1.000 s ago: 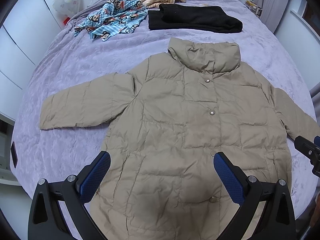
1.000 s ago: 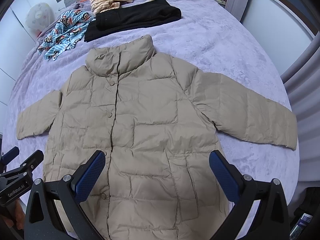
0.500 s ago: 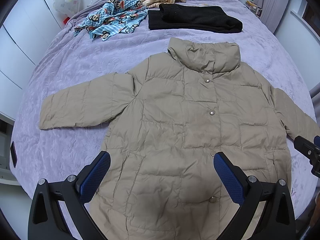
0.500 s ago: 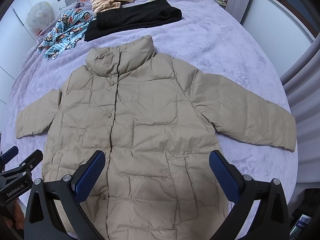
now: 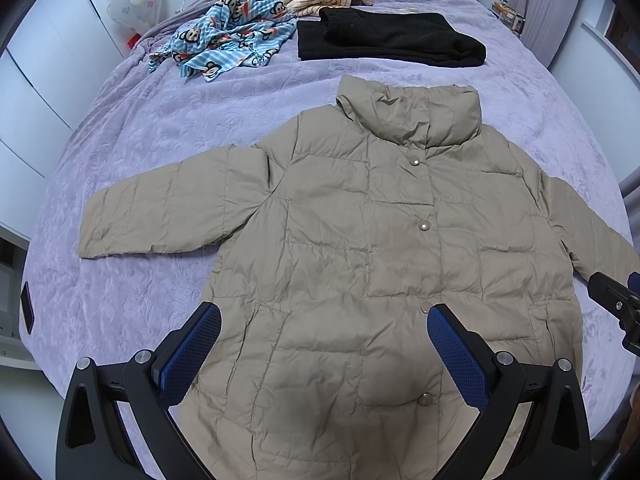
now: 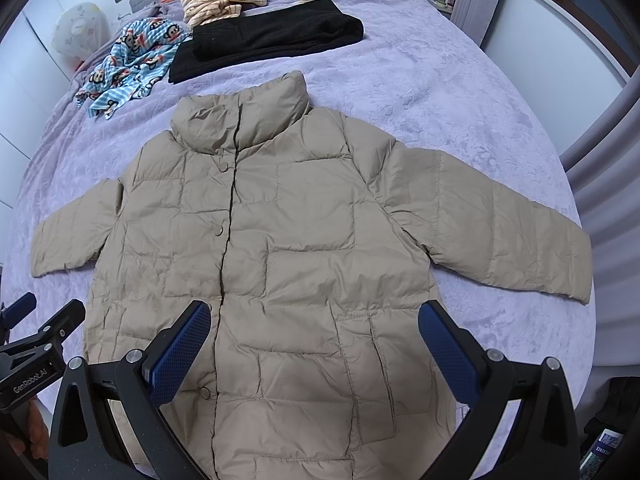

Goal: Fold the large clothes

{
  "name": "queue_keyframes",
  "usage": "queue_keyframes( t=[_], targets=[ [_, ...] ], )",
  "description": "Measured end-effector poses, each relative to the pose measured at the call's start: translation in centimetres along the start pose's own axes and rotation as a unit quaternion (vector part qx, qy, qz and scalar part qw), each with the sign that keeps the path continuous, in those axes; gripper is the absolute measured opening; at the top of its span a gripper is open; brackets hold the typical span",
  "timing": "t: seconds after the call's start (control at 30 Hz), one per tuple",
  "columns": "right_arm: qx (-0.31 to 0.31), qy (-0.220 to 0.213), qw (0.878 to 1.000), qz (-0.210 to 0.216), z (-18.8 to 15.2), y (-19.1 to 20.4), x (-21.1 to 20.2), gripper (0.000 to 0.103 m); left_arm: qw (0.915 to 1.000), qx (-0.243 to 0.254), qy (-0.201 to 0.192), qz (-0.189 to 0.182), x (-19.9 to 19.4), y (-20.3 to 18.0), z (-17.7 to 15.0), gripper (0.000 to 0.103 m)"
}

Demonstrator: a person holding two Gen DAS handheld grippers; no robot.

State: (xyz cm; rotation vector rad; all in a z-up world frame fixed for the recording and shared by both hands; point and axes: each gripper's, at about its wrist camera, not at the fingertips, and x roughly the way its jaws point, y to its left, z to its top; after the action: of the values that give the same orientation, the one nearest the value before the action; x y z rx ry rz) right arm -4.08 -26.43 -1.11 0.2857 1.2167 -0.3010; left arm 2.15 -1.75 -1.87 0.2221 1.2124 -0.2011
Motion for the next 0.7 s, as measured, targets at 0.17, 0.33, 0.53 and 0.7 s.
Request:
queue_keyframes(
  t=[0.17, 0.33, 0.53, 0.7],
  targets=[
    [-0.001, -0.001, 1.0, -0.001, 0.04, 0.02, 0.01, 0.103, 1.0, 0.0, 0.0, 0.0, 0.0, 0.0, 0.0, 0.103],
    [-0.001, 0.0, 1.0, -0.001, 0.0, -0.01, 0.0, 0.103, 1.0, -0.001, 0.001, -0.001, 0.02, 0.0, 0.0, 0.103],
    [-0.001, -0.001, 1.0, -0.001, 0.07, 0.07, -0.04, 0.103, 1.0, -0.001, 0.001, -0.001, 0.02, -0.02, 0.01, 0.103],
    [-0.001, -0.001, 1.0, -0.001, 0.02, 0.11, -0.08, 0.103, 1.0, -0.002, 0.001, -0.001, 0.02, 0.0, 0.02, 0.103]
  ],
)
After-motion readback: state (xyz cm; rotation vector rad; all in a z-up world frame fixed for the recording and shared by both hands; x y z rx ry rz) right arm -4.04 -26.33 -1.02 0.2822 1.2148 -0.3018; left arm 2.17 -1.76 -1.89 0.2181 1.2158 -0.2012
